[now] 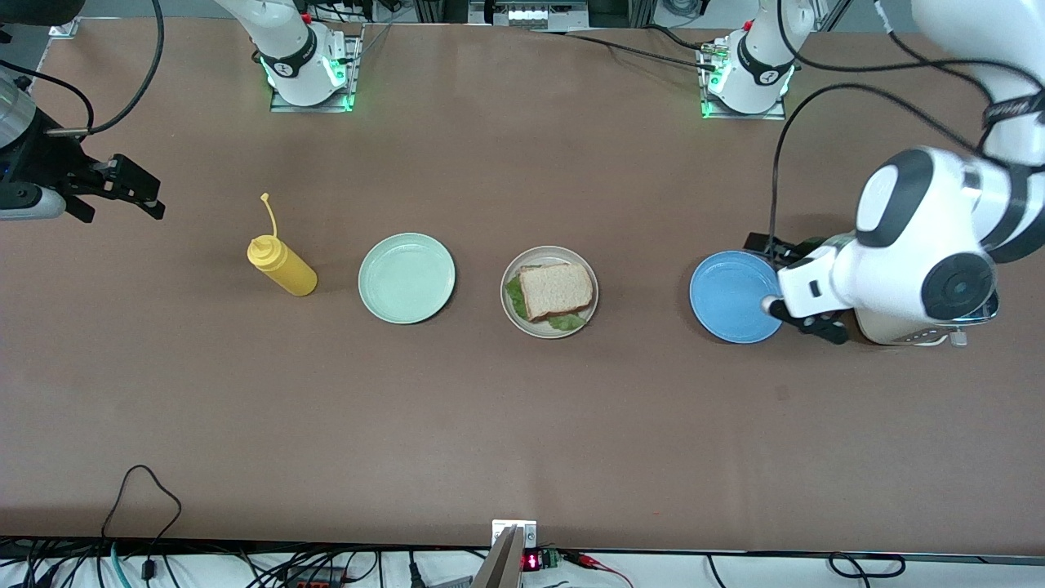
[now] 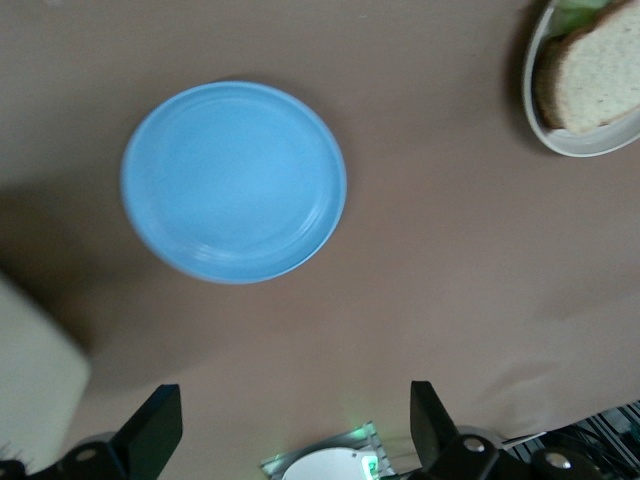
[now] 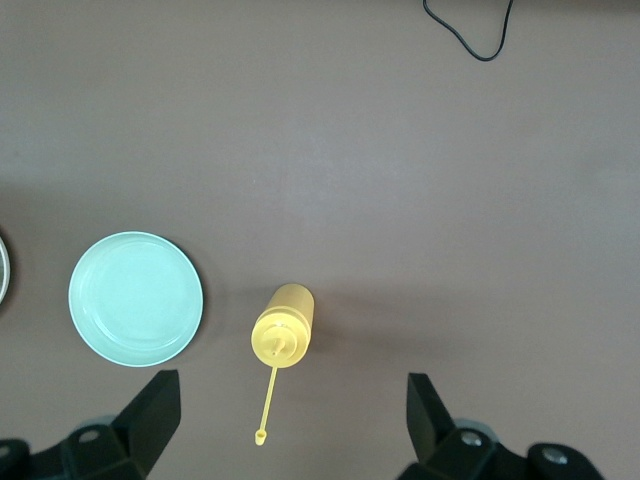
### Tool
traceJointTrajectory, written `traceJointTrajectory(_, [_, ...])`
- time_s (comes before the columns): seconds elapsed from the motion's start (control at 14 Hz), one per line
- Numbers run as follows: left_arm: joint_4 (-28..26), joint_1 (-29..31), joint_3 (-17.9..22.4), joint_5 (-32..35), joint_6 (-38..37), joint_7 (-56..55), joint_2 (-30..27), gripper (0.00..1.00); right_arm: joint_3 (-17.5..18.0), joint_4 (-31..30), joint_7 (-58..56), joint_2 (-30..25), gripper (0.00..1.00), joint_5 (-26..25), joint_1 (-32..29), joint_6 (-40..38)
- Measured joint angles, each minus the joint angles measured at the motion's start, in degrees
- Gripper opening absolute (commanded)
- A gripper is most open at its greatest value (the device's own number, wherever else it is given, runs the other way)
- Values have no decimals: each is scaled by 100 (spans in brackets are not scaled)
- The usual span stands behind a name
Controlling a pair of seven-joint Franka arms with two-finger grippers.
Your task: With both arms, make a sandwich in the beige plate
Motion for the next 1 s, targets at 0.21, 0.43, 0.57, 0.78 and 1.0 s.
traceJointTrajectory(0.21, [113,-36,290,118,-98,-172,-567,100,-1,69,-1,50,100,-2,-1,7])
traceJointTrajectory(0.43, [-13,-208,906,118,225,-168,-1283,100,-1,374,-1,220,100,-5,0,-70])
traceJointTrajectory(0.57, [-423,-242,1021,118,789,-167,-1802,100,-1,433,-1,283,100,-5,0,-90])
traceJointTrajectory(0.78, [-866,-276,1043,118,1011,-174,-2203,100,-7,482,-2,319,100,-5,-3,-91])
traceJointTrajectory(1.0, [-899,-275,1075,118,958,-175,-2253,100,-13,494,-2,320,100,-5,-6,-96])
